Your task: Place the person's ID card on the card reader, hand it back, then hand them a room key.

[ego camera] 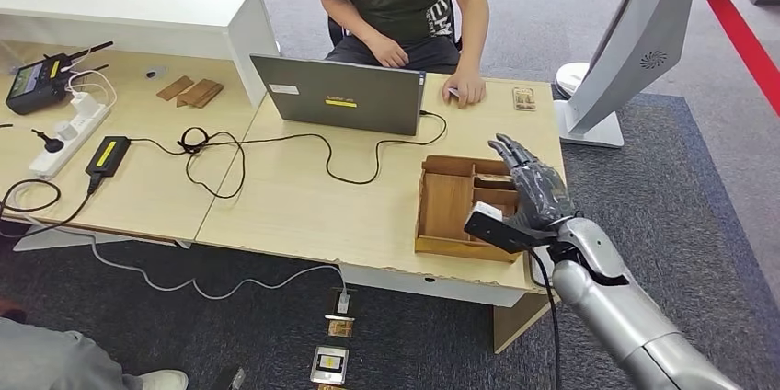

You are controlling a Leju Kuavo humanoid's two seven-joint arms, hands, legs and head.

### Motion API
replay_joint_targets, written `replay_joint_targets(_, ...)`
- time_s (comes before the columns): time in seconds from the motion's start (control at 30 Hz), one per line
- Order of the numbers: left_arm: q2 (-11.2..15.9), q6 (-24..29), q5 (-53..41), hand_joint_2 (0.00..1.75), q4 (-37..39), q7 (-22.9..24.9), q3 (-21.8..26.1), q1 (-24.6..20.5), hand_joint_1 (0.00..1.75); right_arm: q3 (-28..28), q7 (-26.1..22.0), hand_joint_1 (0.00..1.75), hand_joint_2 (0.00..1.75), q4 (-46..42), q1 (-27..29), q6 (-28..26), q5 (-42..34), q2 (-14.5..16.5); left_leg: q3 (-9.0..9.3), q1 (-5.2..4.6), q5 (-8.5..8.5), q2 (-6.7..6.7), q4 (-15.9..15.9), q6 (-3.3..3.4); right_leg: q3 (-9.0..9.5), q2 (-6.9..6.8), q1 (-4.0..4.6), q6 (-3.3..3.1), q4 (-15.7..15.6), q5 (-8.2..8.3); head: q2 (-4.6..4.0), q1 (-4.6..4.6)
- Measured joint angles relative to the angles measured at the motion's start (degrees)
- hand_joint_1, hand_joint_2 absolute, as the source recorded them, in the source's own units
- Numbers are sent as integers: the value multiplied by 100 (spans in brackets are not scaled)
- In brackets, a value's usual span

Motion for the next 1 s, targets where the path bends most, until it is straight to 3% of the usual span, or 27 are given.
replay_joint_targets(0.6, 1, 80, 132, 0, 0, 68, -88, -2, 0, -179, -55, 0, 175, 217, -96, 433, 23, 33, -1, 0, 0, 0, 0, 0, 1, 0, 0, 0, 1, 0, 0, -1)
replay_joint_targets(1.0, -4, 110, 149, 0, 0, 70, -93, -3, 0, -177, -179, 0, 175, 276, -176, 513, 138, 242, 0, 1, 0, 0, 0, 0, 1, 0, 0, 0, 1, 0, 0, -1)
